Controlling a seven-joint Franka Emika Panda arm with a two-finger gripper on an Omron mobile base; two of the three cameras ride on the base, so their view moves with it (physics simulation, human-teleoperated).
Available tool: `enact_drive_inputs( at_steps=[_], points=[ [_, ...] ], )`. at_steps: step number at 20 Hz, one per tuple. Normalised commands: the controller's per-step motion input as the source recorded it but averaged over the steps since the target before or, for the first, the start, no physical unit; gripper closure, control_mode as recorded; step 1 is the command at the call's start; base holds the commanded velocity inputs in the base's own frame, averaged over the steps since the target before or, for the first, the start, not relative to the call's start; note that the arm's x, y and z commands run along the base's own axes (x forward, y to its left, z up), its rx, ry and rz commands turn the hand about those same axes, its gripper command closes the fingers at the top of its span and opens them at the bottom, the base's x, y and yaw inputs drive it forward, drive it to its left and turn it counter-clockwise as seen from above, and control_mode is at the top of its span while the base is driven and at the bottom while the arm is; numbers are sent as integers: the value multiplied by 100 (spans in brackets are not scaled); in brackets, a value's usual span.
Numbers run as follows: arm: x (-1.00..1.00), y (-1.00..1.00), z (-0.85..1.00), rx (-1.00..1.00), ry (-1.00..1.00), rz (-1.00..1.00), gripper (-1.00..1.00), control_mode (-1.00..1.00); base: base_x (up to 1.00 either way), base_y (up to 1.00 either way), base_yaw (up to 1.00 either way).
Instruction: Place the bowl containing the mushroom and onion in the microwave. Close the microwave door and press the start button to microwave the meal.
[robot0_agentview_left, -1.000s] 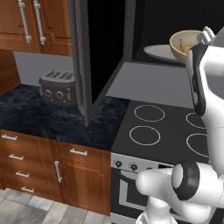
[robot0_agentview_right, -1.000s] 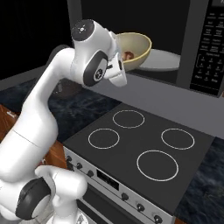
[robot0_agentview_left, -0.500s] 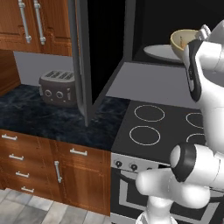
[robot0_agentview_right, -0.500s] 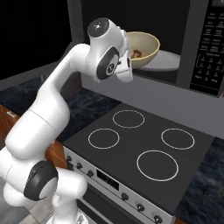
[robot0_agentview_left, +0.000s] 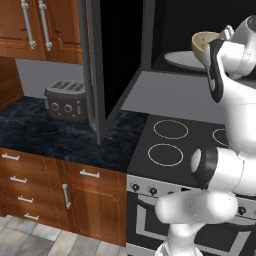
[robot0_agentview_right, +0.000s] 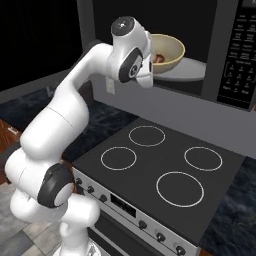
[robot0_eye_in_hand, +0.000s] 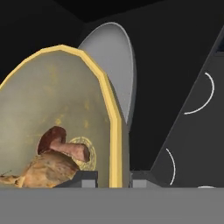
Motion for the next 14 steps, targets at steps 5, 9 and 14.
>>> enact_drive_inputs(
  at_steps=[5,9,14],
  points=[
    [42,0,-2,0,0,0,100,-100,0,0,0],
    [43,0,-17,0,0,0,100,-100,0,0,0],
    [44,0,-19,0,0,0,100,-100,0,0,0]
  ],
)
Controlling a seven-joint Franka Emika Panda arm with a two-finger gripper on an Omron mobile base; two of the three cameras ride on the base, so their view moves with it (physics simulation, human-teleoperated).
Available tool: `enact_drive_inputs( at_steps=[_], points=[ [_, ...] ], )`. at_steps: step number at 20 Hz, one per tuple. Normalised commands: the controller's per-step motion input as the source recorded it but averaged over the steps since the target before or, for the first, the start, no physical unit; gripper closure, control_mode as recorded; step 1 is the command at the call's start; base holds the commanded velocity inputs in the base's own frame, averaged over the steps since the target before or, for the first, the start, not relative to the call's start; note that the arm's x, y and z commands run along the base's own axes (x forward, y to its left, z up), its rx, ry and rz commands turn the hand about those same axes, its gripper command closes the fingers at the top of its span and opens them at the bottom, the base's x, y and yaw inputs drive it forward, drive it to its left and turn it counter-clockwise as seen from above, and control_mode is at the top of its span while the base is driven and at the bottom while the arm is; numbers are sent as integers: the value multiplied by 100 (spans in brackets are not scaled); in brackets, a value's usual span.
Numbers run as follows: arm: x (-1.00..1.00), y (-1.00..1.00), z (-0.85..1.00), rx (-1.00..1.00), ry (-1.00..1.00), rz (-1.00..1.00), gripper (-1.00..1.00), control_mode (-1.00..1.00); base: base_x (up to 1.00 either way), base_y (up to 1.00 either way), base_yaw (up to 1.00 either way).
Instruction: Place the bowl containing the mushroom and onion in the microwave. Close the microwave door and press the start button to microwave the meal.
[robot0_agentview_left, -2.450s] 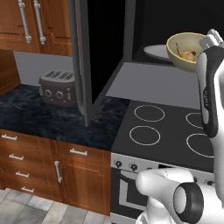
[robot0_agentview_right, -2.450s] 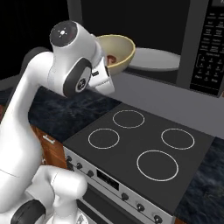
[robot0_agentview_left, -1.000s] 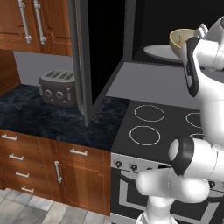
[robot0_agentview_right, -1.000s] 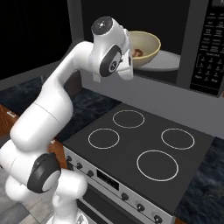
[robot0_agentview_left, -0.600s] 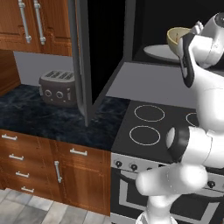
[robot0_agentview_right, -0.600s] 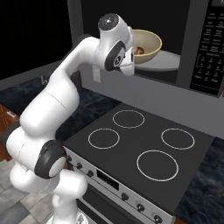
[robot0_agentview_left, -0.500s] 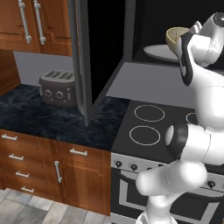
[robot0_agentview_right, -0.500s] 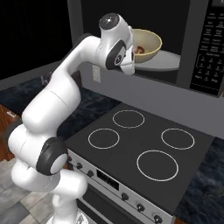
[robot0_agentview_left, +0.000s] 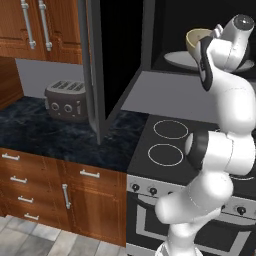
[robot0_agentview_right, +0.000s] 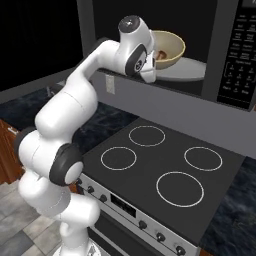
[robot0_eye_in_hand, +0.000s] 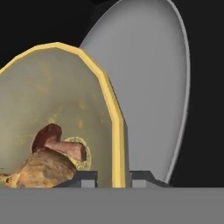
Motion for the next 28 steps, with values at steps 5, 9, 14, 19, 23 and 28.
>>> enact_drive_inputs(
  at_steps=[5,9,14,19,23,28],
  points=[
    [26,-1,-5,0,2,0,-100,-100,0,0,0],
    [0,-12,13,0,5,0,-100,-100,0,0,0],
    [0,-2,12,0,1,0,-100,-100,0,0,0],
    [0,0,-3,-1,-16,0,-100,-100,0,0,0],
    [-17,0,-10,-3,-34,0,-100,-100,0,0,0],
    [-69,0,7,-7,-17,0,-100,-100,0,0,0]
  ],
)
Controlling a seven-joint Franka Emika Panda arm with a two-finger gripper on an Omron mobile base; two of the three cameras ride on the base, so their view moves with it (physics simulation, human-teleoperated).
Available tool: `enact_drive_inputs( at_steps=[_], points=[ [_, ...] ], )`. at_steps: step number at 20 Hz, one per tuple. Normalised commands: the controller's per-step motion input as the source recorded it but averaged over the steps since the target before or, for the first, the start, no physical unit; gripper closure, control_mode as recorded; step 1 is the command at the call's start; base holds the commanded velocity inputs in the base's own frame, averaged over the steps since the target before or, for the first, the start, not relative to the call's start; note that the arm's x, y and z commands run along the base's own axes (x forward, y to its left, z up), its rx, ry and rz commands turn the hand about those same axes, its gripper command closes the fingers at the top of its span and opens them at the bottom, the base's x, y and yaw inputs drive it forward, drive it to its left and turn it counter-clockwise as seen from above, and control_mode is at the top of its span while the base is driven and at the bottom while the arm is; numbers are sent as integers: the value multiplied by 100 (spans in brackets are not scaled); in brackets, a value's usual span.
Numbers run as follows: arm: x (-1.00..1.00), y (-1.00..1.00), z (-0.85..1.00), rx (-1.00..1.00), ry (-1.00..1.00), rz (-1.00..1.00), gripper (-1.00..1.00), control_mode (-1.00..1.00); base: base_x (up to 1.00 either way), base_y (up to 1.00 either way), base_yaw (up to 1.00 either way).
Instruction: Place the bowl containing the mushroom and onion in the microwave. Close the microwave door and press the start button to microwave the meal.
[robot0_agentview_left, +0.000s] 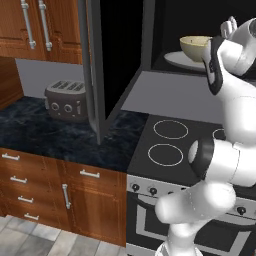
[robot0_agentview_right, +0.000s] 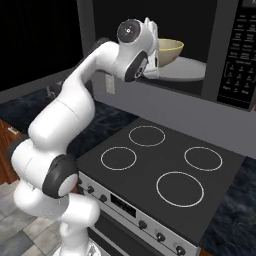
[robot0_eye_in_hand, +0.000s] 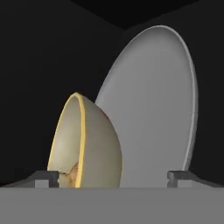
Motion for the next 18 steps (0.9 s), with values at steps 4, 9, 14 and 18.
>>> enact_drive_inputs(
  at_steps=[4,9,14,18],
  points=[
    [-98,0,47,-14,3,0,-100,-100,0,0,0],
    [-100,8,42,-29,16,2,-100,-100,0,0,0],
    [-100,38,3,-44,22,13,-100,-100,0,0,0],
    [-100,46,0,-50,22,27,-100,-100,0,0,0]
  ],
)
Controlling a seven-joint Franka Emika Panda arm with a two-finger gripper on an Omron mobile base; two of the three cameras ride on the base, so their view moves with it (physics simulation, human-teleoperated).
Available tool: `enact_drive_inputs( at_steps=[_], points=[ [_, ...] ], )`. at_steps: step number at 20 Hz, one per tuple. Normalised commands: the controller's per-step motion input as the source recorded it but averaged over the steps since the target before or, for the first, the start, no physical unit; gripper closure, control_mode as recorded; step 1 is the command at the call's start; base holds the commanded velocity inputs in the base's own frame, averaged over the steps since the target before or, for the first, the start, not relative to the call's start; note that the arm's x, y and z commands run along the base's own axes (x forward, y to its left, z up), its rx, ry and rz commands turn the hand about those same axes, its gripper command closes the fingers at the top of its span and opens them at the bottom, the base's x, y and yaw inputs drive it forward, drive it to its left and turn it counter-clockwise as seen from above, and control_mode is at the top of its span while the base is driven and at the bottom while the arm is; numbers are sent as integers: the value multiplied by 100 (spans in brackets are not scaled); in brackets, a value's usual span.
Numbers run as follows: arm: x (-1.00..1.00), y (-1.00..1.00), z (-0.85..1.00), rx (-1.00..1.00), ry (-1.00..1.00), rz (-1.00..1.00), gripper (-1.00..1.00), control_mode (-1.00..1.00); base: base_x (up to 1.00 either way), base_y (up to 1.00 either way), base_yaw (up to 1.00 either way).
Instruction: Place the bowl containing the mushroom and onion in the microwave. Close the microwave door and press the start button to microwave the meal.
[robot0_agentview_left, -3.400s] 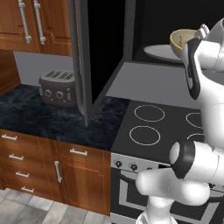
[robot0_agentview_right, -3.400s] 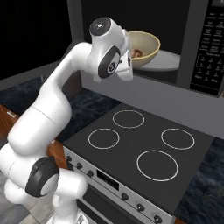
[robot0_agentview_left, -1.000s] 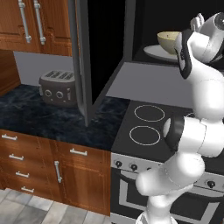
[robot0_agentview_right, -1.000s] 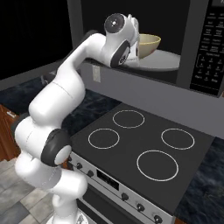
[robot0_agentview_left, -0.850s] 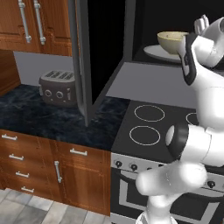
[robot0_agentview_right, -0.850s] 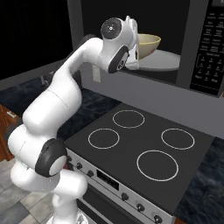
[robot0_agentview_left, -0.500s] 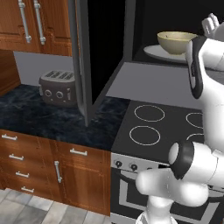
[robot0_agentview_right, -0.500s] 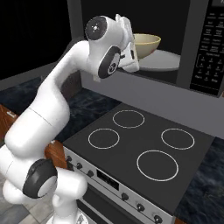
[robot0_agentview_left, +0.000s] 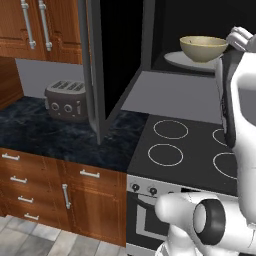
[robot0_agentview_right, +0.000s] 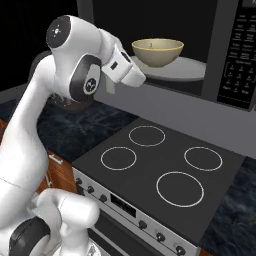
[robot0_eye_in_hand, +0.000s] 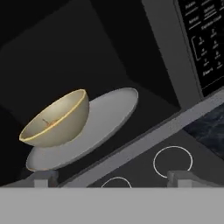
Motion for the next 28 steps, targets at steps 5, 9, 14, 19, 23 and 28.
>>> enact_drive_inputs(
  at_steps=[5,9,14,19,23,28],
  points=[
    [-100,53,0,-49,14,38,-100,-100,0,0,0],
    [-96,75,0,-53,15,38,-100,-100,0,0,0],
    [-93,81,0,-64,25,32,-100,-100,0,0,0],
    [-85,69,0,-73,31,25,-100,-100,0,0,0],
    [-76,64,0,-73,29,20,-100,-100,0,0,0],
    [-60,68,0,-65,15,13,-100,-100,0,0,0]
  ],
)
